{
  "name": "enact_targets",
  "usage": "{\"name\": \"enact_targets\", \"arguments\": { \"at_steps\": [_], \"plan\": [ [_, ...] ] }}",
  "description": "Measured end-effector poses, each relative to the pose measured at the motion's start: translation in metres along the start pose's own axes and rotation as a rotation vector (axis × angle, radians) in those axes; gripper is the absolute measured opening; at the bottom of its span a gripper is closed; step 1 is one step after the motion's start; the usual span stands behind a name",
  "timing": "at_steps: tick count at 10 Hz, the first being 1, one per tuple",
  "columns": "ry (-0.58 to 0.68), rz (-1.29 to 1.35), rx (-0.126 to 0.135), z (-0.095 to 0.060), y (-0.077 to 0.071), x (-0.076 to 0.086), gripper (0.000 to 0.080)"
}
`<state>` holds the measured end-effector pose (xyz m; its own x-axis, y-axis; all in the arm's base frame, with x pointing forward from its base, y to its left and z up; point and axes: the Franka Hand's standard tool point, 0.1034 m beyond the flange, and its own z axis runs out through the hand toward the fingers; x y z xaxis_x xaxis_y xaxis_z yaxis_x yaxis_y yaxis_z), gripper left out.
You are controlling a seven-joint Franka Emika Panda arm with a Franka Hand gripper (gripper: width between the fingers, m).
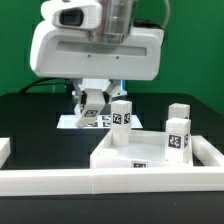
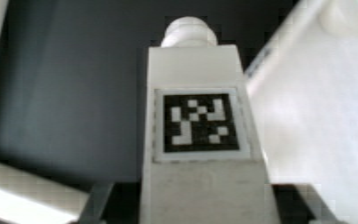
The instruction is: Assemble square table
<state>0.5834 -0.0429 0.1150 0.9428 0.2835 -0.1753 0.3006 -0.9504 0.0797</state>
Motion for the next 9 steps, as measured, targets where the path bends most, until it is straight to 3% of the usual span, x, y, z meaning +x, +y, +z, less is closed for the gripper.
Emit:
{"name": "enact_targets", "arguments": {
  "at_steps": [2, 5, 6, 8, 9],
  "plan": [
    [0.029, 0.002, -0.009, -0.009, -0.008, 0.013, 0.0290],
    [0.029, 0.012, 0.000, -0.007, -0.007, 0.012, 0.0291],
    [0.025, 0.075, 0.044, -0.002, -0.008, 0.006, 0.0290],
    [0.020, 0.129, 0.069, -0.008, -0.022, 0.016, 0.0290],
    [0.026, 0.148, 0.100, -0.012, -0.026, 0.023, 0.0291]
  ]
}}
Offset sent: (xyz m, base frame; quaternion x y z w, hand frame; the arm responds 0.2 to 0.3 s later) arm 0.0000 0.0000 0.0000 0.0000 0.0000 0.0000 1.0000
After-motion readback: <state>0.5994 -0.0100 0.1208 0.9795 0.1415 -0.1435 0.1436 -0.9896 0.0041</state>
